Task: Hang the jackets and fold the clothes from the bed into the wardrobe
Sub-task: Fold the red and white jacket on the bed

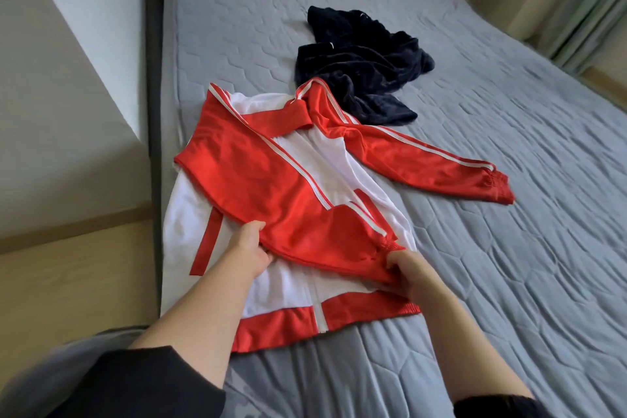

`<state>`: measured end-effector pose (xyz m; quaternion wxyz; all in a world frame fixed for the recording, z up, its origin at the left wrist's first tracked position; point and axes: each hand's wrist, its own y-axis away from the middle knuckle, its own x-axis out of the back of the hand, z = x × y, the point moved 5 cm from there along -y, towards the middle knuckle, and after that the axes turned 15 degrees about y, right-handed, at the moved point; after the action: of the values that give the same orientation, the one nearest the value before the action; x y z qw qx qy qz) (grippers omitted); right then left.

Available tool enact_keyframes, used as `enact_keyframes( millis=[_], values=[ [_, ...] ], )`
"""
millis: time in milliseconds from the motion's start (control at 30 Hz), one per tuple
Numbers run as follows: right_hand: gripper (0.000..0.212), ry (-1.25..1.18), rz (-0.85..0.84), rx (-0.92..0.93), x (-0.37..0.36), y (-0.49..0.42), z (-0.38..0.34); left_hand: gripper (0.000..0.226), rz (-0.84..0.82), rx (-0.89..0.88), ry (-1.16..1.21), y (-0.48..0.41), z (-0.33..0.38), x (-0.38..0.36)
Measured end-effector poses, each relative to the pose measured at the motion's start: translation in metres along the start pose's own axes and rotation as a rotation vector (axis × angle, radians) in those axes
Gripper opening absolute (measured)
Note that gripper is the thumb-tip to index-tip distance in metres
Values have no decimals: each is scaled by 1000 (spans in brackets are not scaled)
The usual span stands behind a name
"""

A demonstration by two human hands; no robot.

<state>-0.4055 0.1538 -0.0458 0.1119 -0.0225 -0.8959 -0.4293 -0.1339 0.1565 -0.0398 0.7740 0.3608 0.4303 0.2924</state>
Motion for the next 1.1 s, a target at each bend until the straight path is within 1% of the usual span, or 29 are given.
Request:
enact_keyframes(
  millis=[67,133,167,233,267,300,333,367,433,467,500,533,567,633,667,700,733,767,800,833,867,900,933,1000,1033,1067,1100],
  values=[
    [17,85,-52,-17,-1,5,0,16,-38,14,-94,0,-5,-3],
    [18,23,-95,29,-4,5,-3,18,-53,30,-169,1,-10,-4],
    [18,2,-34,79,-1,3,-5,20,-64,41,-182,2,-12,-5],
    [13,72,254,184,14,1,-10,23,-93,67,-159,2,-14,-6],
    [14,118,402,220,22,2,-11,24,-107,70,-145,1,-13,-6],
    [15,175,508,241,28,4,-10,25,-125,59,-149,0,-12,-5],
    [16,269,572,248,31,7,-8,25,-138,37,-181,-2,-10,-2],
    [17,399,596,243,30,8,-5,25,-141,11,-227,-4,-9,1],
    [18,744,547,188,22,6,2,28,-129,-13,-278,-8,-9,9],
    [22,891,527,160,19,5,4,27,-129,-10,-284,-8,-9,10],
    [28,984,537,158,17,6,3,26,-131,-3,-288,-7,-9,11],
    [31,1021,573,218,16,8,-4,26,-133,2,-303,-7,-9,12],
    [32,1017,631,360,12,12,-14,26,-136,6,-316,-7,-10,11],
    [39,1025,728,754,-6,26,-29,24,-129,5,-365,-5,-11,11],
    [47,1099,706,876,-17,29,-30,21,-116,-11,-394,-3,-10,11],
    [55,1216,634,903,-27,27,-28,19,-103,-36,-409,-3,-10,11],
    [59,1352,549,846,-36,22,-22,18,-90,-63,-422,-3,-8,12],
    [59,1481,478,720,-40,15,-15,18,-88,-81,-428,-3,-8,13],
    [58,1557,468,597,-42,9,-11,17,-89,-91,-430,-3,-8,13],
    [55,1575,512,526,-44,9,-15,16,-92,-96,-414,-5,-7,13],
    [51,1554,578,525,-51,13,-24,15,-89,-96,-380,-7,-4,13],
    [49,1505,629,593,-63,18,-38,15,-82,-97,-323,-10,-1,13],
    [52,1452,632,691,-79,20,-52,14,-69,-112,-270,-14,5,13],
    [57,1379,538,871,-114,20,-74,15,-33,-199,-189,-22,22,13],
    [57,1372,494,908,-128,17,-82,16,-16,-252,-148,-27,32,14],
    [56,1385,467,889,-138,11,-86,17,2,-289,-109,-29,43,14],
    [55,1413,459,815,-143,3,-87,18,18,-311,-62,-32,53,15]
  ],
)
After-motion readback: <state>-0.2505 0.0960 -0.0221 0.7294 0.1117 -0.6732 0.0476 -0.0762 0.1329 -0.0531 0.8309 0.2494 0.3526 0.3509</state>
